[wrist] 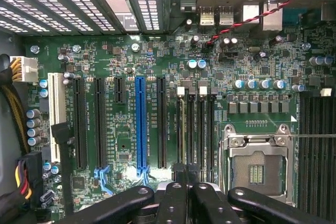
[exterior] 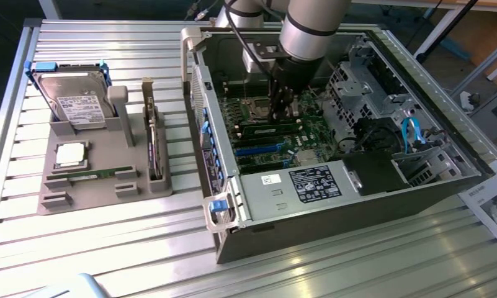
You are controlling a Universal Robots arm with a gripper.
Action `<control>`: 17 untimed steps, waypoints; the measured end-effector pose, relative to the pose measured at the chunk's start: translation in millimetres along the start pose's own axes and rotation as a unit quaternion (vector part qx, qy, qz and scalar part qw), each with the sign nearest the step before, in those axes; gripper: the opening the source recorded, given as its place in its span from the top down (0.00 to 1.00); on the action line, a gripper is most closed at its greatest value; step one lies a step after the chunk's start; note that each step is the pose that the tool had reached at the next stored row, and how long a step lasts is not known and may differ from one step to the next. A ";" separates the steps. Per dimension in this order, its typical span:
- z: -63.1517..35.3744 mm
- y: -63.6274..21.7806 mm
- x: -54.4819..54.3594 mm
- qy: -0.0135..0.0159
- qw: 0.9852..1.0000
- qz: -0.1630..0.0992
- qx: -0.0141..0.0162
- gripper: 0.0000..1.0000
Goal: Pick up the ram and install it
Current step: 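Press down the ram until it locks into place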
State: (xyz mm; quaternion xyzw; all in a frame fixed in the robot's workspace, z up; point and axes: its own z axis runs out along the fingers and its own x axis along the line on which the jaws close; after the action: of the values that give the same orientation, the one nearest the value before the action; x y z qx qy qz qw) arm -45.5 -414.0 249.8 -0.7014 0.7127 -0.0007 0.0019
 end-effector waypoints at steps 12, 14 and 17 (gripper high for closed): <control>6.6 1.8 0.1 0.000 1.000 0.000 0.000 0.90; 7.3 1.8 0.1 0.000 1.000 0.000 0.000 0.90; 9.2 1.8 0.1 0.000 1.000 0.000 0.001 0.90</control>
State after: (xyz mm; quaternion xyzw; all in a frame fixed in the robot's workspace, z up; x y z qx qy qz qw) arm -47.3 -414.0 240.6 -0.7014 0.7127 -0.0010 0.0023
